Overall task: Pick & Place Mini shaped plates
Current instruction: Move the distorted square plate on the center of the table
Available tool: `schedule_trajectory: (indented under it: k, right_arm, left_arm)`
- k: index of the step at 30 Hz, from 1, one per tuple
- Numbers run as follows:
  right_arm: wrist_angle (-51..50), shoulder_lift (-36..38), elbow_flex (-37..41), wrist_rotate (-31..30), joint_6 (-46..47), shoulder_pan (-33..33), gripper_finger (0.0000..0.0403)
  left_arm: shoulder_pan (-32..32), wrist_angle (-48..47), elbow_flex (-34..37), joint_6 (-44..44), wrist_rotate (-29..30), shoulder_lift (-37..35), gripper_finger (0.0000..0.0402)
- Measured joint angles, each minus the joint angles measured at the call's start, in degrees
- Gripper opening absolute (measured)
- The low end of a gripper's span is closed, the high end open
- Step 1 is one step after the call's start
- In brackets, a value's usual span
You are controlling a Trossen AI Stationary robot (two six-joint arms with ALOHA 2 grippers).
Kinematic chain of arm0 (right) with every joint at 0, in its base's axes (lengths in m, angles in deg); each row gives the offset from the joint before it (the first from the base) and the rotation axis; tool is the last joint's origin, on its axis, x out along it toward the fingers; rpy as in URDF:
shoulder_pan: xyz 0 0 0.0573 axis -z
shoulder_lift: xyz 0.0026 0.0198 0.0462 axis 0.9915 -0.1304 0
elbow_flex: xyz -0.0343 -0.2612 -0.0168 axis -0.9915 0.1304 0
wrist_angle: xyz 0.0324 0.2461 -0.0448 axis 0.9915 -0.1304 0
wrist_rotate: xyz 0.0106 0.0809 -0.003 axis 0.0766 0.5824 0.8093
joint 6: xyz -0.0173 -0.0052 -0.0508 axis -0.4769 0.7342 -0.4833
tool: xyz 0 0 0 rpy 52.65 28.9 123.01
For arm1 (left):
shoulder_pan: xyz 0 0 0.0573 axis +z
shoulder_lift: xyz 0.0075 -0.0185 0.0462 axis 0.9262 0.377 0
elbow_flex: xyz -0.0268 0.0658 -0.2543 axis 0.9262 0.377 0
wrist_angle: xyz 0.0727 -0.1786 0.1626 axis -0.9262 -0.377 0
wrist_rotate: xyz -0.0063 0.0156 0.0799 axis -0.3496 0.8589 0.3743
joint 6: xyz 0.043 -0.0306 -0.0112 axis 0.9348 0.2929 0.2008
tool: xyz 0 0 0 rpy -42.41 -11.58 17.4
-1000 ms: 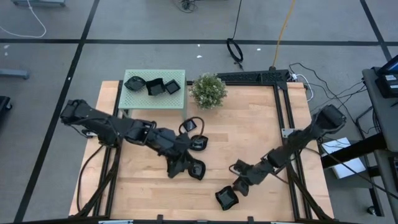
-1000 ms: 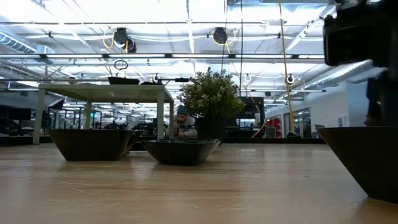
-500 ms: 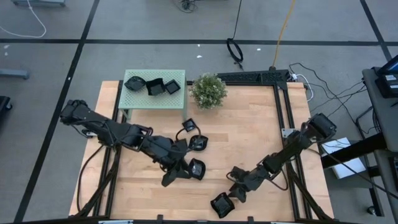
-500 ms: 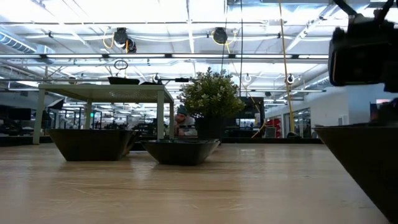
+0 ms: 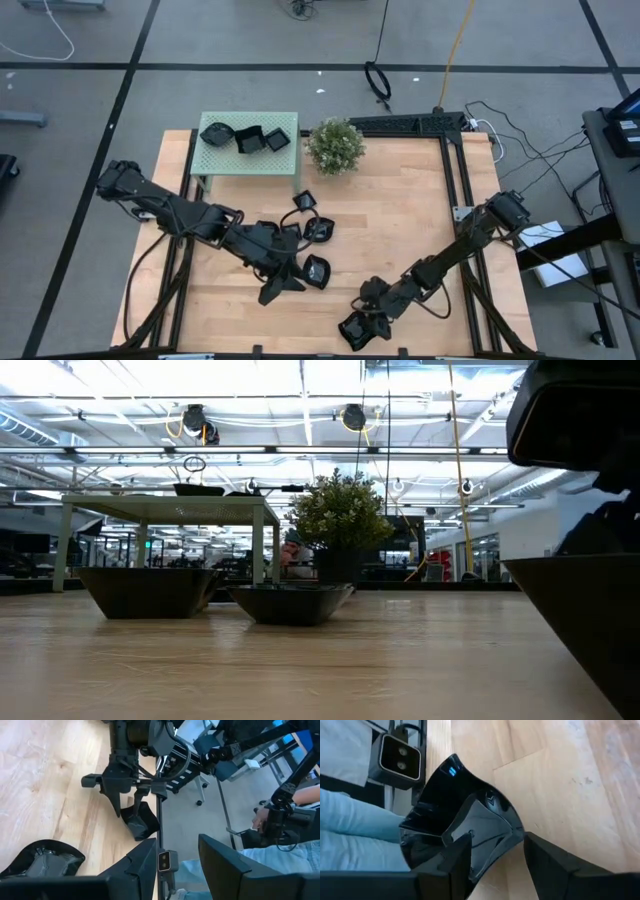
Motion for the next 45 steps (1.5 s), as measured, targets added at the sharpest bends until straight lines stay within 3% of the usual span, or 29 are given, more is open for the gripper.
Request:
schedule_trajectory:
  k: [4,9,11,16,23,28,33,45]
  right_arm:
    - [0.49,0.04,-0.12,0.04,-3.21,0.00,0.0128]
    - [0.49,0.39,-0.12,0.16,-5.80,0.02,0.0027]
    - [0.43,0.34,-0.12,0.33,-6.35,0.04,0.0010]
    - [0.59,0.34,-0.12,0.34,-6.89,1.91,0.0001]
    - [0.85,0.37,-0.12,0.38,-11.04,9.52,0.0001]
    - [0.87,0.37,-0.12,5.77,-14.02,16.26,0.0000]
    - [0.42,0.37,-0.52,6.36,-20.07,20.52,0.0000]
    - [-0.38,-5.71,-11.46,6.18,-31.44,26.84,0.0000]
  left_arm:
    - [0.00,-0.02,0.00,-0.64,0.02,0.00,0.0147]
    - [0.00,0.02,0.00,-1.56,0.04,0.00,0.0147]
    - [0.00,0.04,0.00,-2.20,0.07,0.00,0.0147]
    - [0.00,0.05,0.00,-4.64,0.07,0.00,0.0147]
    - [0.00,1.56,0.00,-5.80,0.08,0.00,0.0147]
    - [0.00,1.81,0.00,-5.77,0.09,0.00,0.0147]
    - [0.00,1.84,0.00,-5.75,0.09,0.00,0.0147]
    - [0.34,1.81,0.00,-4.22,3.56,0.00,0.0147]
